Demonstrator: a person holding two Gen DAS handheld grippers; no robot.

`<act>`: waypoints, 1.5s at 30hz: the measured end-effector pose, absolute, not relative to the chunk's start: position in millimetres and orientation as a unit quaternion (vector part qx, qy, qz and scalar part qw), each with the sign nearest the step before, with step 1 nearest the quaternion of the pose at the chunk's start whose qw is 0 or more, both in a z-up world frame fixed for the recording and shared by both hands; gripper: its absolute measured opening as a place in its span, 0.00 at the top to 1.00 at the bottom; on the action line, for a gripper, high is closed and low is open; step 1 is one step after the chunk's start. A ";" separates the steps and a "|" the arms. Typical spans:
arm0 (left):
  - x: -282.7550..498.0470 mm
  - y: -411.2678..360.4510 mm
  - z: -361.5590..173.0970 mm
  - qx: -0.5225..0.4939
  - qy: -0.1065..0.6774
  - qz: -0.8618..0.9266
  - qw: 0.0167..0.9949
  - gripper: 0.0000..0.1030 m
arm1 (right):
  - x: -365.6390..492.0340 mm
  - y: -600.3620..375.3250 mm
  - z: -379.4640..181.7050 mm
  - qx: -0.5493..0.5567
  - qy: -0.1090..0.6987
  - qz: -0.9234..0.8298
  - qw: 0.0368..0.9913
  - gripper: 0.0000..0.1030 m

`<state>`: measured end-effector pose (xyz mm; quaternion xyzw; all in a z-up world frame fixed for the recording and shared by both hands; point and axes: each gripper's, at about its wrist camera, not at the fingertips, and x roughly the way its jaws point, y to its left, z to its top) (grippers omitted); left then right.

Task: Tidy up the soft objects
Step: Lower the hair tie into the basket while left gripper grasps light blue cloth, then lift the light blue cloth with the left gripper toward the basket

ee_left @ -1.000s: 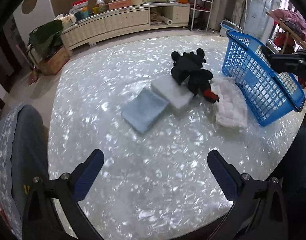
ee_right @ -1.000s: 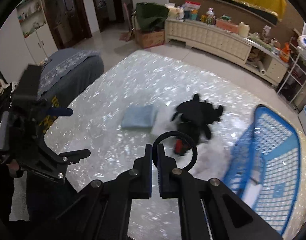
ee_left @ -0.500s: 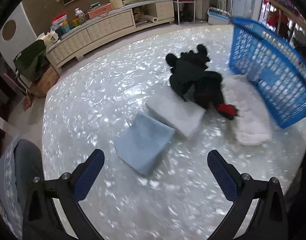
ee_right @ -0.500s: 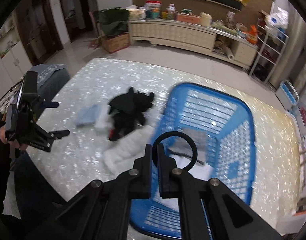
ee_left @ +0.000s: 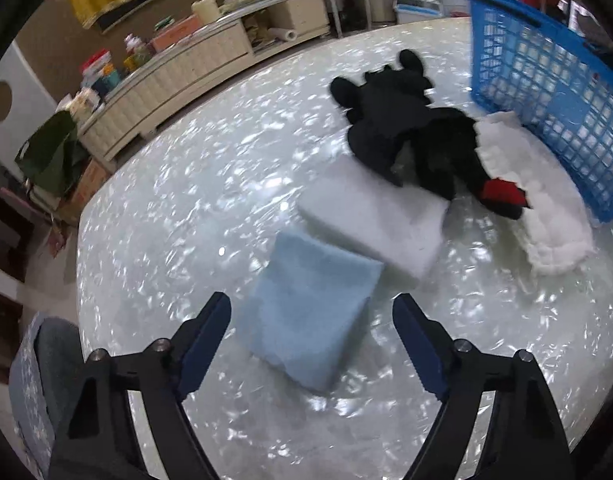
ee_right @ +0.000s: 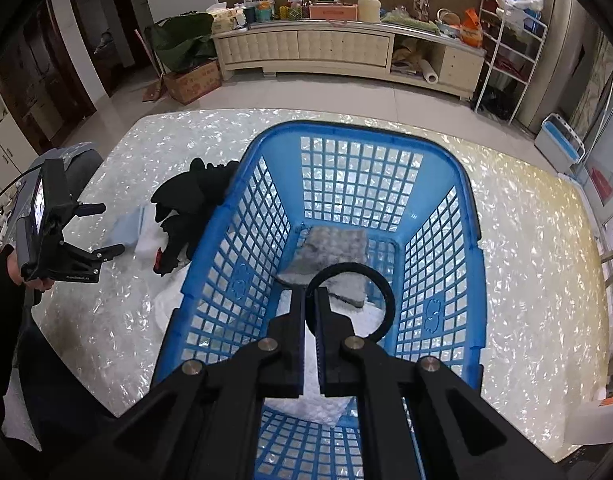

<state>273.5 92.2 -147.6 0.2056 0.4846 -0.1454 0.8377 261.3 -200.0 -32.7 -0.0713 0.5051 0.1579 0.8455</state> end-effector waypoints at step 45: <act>286.1 111.6 -147.8 0.045 0.488 -0.235 0.839 0.96 | 289.2 -221.6 -25.6 -0.051 0.505 0.147 0.849 0.96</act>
